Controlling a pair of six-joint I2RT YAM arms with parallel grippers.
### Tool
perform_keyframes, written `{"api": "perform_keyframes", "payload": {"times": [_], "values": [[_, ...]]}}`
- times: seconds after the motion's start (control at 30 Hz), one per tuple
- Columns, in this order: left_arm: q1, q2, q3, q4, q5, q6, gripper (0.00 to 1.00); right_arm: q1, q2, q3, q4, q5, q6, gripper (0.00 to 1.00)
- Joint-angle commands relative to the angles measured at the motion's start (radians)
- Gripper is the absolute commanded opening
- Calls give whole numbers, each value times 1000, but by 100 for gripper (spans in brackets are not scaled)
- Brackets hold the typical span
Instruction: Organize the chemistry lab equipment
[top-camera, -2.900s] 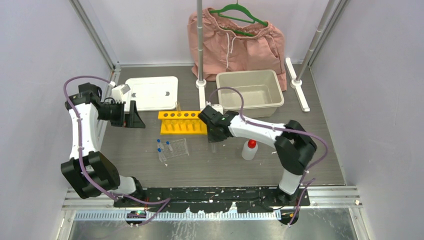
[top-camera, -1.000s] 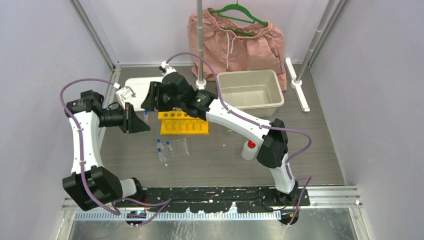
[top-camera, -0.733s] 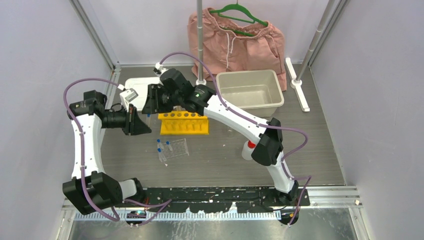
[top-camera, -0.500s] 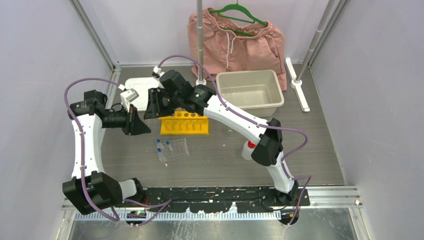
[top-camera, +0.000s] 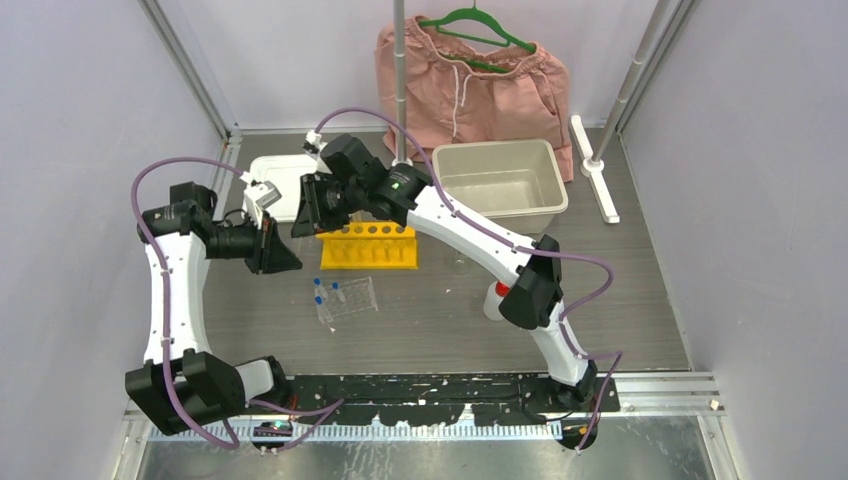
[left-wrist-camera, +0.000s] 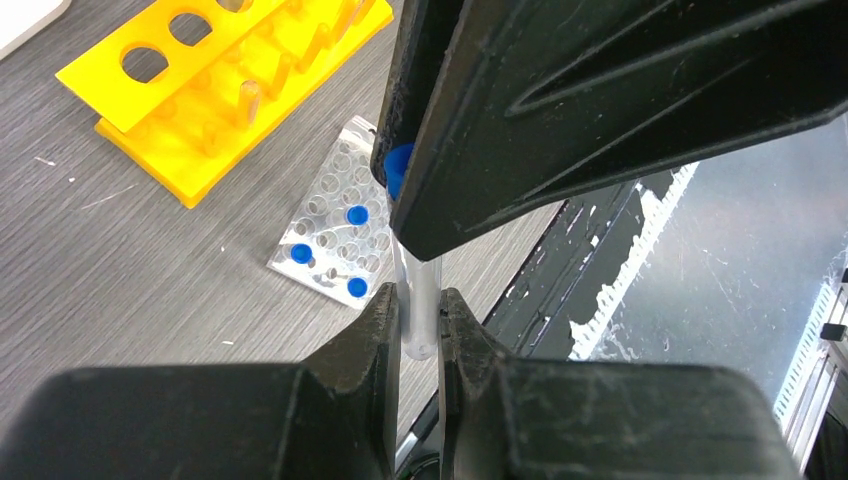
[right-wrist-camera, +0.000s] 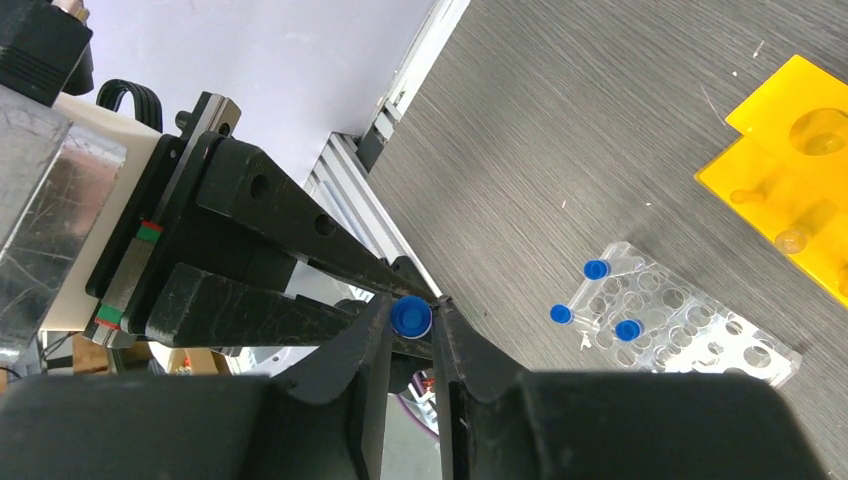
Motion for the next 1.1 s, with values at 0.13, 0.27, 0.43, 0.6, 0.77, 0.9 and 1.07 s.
{"api": "perform_keyframes", "payload": {"times": [0.13, 0.27, 0.43, 0.6, 0.77, 0.9, 1.07], "values": [[-6, -16, 2, 37, 13, 2, 0, -5, 14, 63, -19, -76, -19, 17], [-7, -18, 2, 93, -35, -80, 78, -8, -10, 35, -43, -32, -57, 9], [-7, -12, 6, 134, -92, -154, 100, -12, -126, -73, -66, 191, -178, 9], [-6, 25, 34, 158, -129, -235, 100, 2, -285, -335, 58, 371, -265, 4], [-5, 72, 60, 164, -183, -294, 100, 68, -353, -536, 157, 534, -341, 1], [-1, 87, 62, 165, -214, -309, 100, 110, -368, -658, 245, 589, -362, 1], [5, 82, 60, 181, -238, -327, 100, 177, -343, -733, 333, 677, -417, 1]]}}
